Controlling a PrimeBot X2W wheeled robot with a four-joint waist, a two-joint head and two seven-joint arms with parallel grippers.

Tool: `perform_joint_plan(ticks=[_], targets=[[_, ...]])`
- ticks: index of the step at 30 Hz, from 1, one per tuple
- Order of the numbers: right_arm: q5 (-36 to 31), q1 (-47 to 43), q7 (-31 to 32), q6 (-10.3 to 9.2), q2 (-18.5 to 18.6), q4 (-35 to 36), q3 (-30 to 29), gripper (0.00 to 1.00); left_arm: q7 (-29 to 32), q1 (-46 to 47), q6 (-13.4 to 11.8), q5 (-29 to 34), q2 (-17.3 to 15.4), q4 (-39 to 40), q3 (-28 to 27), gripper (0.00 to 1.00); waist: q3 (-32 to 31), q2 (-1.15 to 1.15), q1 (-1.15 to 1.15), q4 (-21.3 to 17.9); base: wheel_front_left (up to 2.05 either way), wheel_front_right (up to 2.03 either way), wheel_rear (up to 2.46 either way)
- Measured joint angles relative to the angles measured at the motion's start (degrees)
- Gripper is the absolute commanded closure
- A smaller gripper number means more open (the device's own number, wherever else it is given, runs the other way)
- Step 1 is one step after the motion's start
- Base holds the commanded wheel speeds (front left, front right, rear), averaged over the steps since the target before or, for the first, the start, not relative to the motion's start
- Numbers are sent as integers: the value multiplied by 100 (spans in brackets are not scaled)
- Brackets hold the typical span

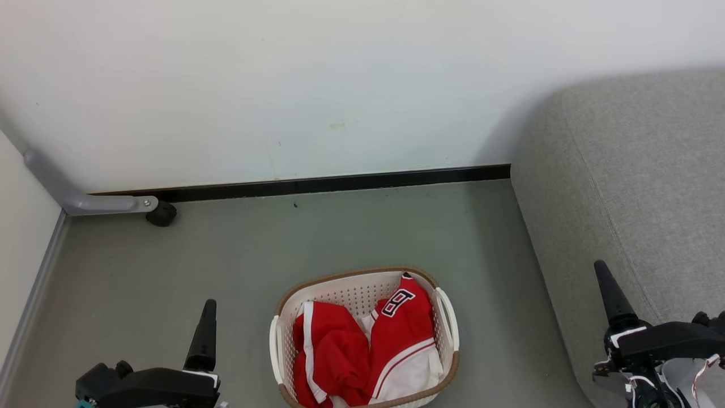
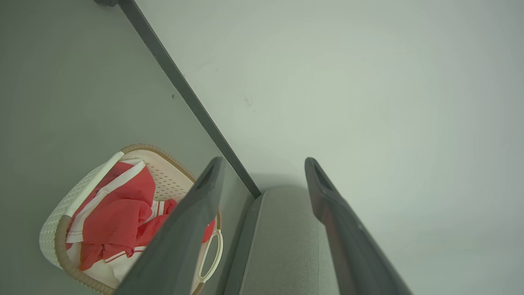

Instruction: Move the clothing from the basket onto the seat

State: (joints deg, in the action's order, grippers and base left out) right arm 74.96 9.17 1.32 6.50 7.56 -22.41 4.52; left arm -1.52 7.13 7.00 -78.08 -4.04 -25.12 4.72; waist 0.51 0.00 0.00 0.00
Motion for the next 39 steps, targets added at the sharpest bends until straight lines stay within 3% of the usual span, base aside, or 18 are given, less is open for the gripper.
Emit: perform_joint_plan(ticks=[19,39], targets=[[-1419,382,-605,5,492,-285,1082,0,-377,102,-54,1919,-141,-99,411,0,-46,0,0,16,0,0,0],[-2818,818,-1100,8,818,-858,1858,0,-809,221,-372,4062,-243,-120,737,0,-74,0,0,-4,0,0,0]])
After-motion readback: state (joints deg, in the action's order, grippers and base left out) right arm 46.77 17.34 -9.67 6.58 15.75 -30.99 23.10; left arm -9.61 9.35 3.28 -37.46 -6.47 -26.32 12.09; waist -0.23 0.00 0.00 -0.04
